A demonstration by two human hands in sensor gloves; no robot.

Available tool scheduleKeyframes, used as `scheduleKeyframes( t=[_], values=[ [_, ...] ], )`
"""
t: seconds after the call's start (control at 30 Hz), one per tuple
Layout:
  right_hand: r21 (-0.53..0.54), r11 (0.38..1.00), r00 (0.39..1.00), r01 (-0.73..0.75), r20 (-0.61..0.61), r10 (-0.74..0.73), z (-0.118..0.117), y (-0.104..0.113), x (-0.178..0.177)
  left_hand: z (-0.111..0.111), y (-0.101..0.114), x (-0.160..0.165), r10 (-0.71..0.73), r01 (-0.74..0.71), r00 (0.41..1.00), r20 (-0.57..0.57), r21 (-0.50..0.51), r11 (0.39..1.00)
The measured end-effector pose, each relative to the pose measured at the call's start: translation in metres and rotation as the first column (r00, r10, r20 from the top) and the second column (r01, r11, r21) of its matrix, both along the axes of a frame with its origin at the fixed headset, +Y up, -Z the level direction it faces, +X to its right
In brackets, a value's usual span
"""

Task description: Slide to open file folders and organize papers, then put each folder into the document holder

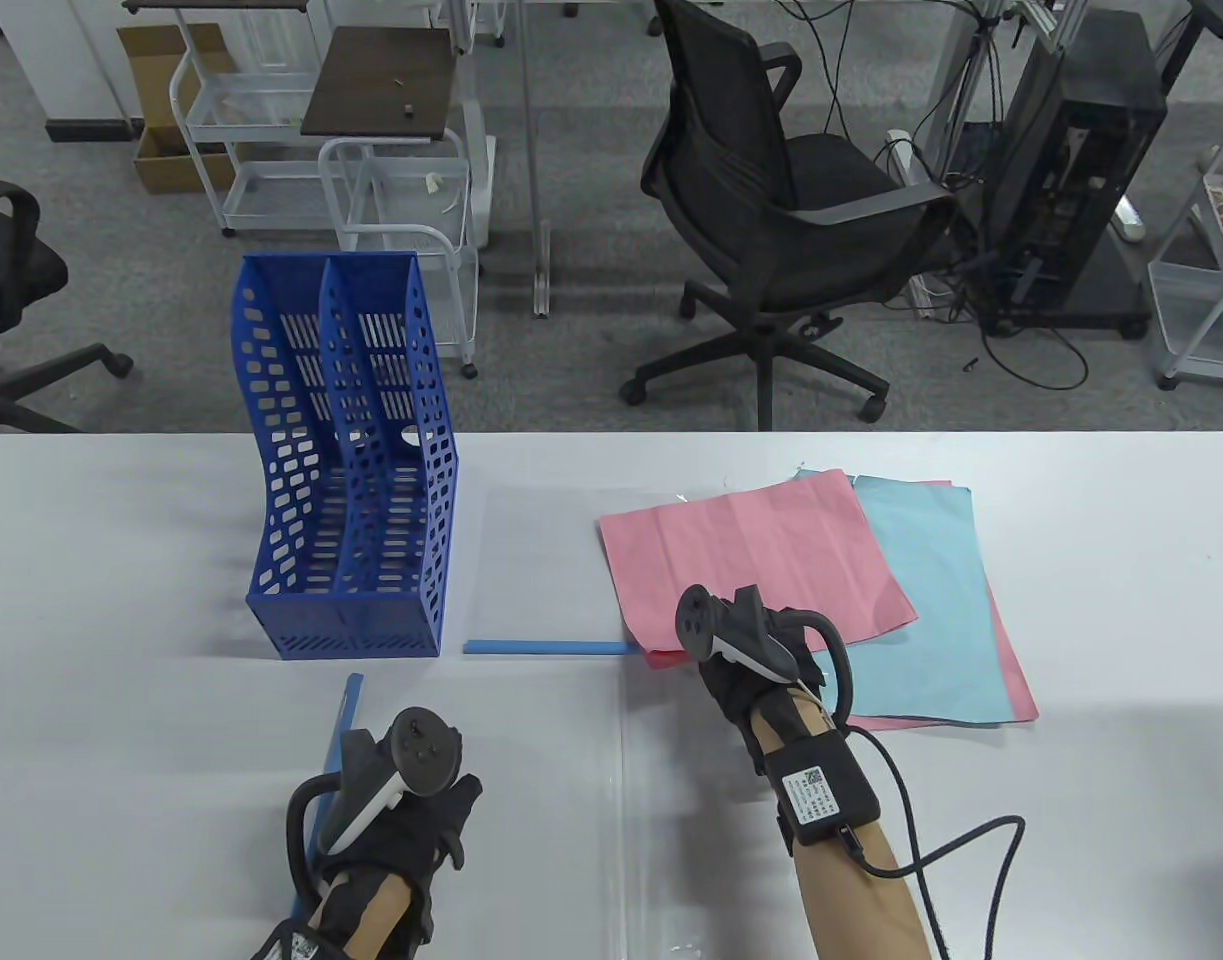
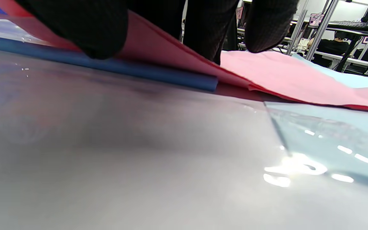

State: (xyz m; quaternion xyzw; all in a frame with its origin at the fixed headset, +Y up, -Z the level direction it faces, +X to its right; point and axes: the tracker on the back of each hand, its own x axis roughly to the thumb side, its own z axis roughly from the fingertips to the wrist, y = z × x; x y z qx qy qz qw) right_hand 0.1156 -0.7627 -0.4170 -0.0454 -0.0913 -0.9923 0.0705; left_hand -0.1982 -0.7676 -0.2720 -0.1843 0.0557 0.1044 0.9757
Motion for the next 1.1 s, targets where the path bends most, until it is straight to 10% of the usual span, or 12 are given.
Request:
scheduleKeyframes(
  t=[0.43,1.1],
  values=[
    [0.237,0.965,0.991,0.114,0.039,-0.127,0.004,0.025,0.013,0.000,0.000,0.000,0.008,-0.008,1.000,0.001,-0.004,1.000],
    [0.479,0.659,0.795,0.580,-0.158,-0.585,0.088,0.159,0.051,0.007,0.010,-0.002,0.127,-0.127,0.992,0.008,0.096,0.987]
  ],
)
